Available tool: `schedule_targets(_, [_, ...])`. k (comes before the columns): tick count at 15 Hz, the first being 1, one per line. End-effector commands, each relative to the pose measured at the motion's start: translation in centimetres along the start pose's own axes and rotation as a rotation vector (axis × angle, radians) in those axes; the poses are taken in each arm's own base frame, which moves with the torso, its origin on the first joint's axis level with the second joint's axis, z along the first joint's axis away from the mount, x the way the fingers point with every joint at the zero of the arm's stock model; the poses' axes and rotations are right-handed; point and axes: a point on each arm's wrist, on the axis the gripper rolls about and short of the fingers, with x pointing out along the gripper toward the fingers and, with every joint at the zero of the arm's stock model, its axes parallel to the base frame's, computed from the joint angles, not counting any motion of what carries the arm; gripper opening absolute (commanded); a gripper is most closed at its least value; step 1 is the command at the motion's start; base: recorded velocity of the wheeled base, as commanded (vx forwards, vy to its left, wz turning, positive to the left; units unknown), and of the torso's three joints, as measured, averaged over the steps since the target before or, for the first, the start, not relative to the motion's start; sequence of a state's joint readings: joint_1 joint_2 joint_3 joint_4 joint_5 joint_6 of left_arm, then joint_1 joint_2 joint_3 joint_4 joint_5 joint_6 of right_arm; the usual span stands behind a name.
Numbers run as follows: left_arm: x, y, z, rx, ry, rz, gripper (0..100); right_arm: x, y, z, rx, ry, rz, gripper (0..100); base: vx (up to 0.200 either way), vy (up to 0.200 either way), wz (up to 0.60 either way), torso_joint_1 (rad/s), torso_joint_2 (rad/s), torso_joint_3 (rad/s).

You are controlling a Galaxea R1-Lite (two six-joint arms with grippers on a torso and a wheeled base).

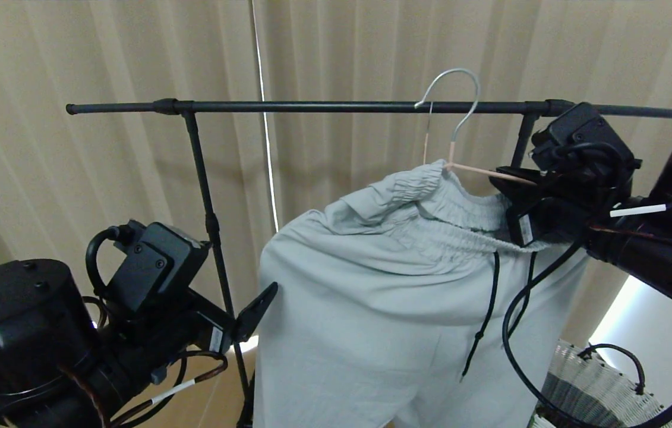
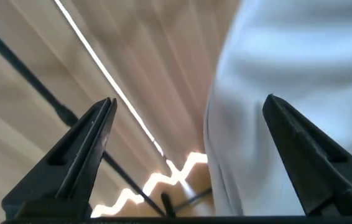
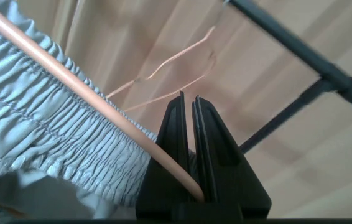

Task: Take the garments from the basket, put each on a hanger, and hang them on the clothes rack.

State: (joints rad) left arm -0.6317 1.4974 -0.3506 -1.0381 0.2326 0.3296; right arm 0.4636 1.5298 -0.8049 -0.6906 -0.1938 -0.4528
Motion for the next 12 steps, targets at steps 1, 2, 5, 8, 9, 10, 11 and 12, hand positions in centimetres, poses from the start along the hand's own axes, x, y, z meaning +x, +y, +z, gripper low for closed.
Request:
schedule_targets(1, [-0.3, -0.2, -0.8, 0.007, 0.027, -0.009, 100, -0.9, -0.7, 0.8, 0.021, -0.036, -0.02, 0, 0.0, 0.0, 0.0, 0.0, 0.0, 0.0])
schedule_targets(2, [-0.4, -0.2, -1.0, 0.009, 0.037, -0.012, 100, -1.0, -0.7, 0.8, 0.026, -0.037, -0.021, 0, 0.0, 0.0, 0.0, 0.0, 0.0, 0.0])
schedule_targets(5, [-0.8, -0.8, -2.8, 0.02, 0.078, -0.03, 100, -1.8, -1.2, 1.5, 0.052, -0.073, -0.027, 0, 0.0, 0.0, 0.0, 0.0, 0.0, 0.0])
schedule_targets(8, [1.6, -1.4, -2.8, 0.005, -0.033, -0.014, 100, -2.5, -1.4, 1.9, 0.056, -0.09, -0.028, 0, 0.0, 0.0, 0.0, 0.0, 0.0, 0.0])
schedule_targets(9, [2.0, -1.6, -3.0, 0.011, -0.037, -0.016, 100, -2.6, -1.5, 2.0, 0.057, -0.093, -0.029, 0, 0.0, 0.0, 0.0, 0.0, 0.0, 0.0])
schedule_targets(10, [2.2, -1.8, -3.5, 0.036, -0.04, -0.013, 100, -2.7, -1.5, 2.1, 0.058, -0.097, -0.029, 0, 0.0, 0.0, 0.0, 0.0, 0.0, 0.0])
schedule_targets(11, [2.2, -1.8, -3.5, 0.043, -0.04, -0.014, 100, -2.7, -1.5, 2.0, 0.057, -0.095, -0.029, 0, 0.0, 0.0, 0.0, 0.0, 0.0, 0.0])
schedule_targets(12, [2.1, -1.7, -3.4, 0.052, -0.043, -0.016, 100, -2.8, -1.5, 2.1, 0.058, -0.097, -0.029, 0, 0.0, 0.0, 0.0, 0.0, 0.0, 0.0])
